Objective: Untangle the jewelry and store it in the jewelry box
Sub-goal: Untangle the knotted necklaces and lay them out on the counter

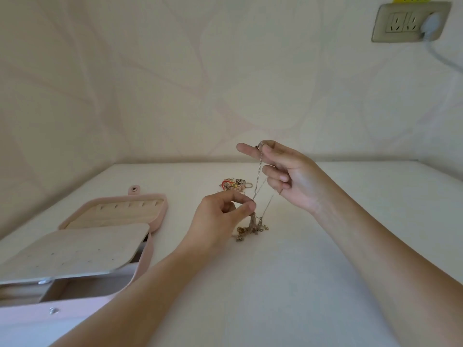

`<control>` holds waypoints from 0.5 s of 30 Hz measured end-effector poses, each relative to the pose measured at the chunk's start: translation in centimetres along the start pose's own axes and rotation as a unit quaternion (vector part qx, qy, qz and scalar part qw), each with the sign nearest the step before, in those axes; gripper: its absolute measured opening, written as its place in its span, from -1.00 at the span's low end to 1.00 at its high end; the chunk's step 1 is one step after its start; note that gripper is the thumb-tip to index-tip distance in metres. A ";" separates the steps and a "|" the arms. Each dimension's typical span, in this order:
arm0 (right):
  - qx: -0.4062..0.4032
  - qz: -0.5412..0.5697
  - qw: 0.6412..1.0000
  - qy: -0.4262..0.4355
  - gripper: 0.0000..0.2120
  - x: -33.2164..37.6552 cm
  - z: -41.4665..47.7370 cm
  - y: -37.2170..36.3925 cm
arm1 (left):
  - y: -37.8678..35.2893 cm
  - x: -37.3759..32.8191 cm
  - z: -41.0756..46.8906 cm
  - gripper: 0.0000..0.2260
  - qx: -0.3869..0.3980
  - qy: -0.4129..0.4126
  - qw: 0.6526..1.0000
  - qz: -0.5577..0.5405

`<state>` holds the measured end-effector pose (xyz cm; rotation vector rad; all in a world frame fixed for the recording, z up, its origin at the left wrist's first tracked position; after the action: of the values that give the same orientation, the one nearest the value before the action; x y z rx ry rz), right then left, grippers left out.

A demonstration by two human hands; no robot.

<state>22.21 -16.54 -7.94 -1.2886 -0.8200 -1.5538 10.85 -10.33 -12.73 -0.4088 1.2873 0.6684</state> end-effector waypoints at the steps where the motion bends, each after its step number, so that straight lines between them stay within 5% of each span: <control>1: 0.001 0.024 1.000 -0.003 -0.90 -0.1 0.1 0.2 | 0.2 0.1 0.1 -0.90 -0.003 0.012 1.000 -0.016; 9: 0.028 0.188 0.982 -0.019 -0.94 -1.1 0.3 1.9 | 0.2 1.2 0.1 -0.88 0.027 0.116 0.965 -0.235; 15: 0.145 0.111 0.983 -0.019 -0.73 -1.0 -0.3 1.9 | 0.0 2.5 0.1 -0.86 0.007 0.199 0.928 -0.316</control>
<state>23.92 -17.23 -9.13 -1.1561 -0.8598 -1.1888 11.21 -9.68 -15.13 -0.9333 1.4285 0.0233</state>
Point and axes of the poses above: each hand's wrist, its own z-axis towards the middle knuckle, its own y-axis out of the back of the hand, x = y × z, the point moved 8 cm from there along z, towards the middle knuckle, and after that the axes turned 10 degrees about -z, right-handed, at the moved point
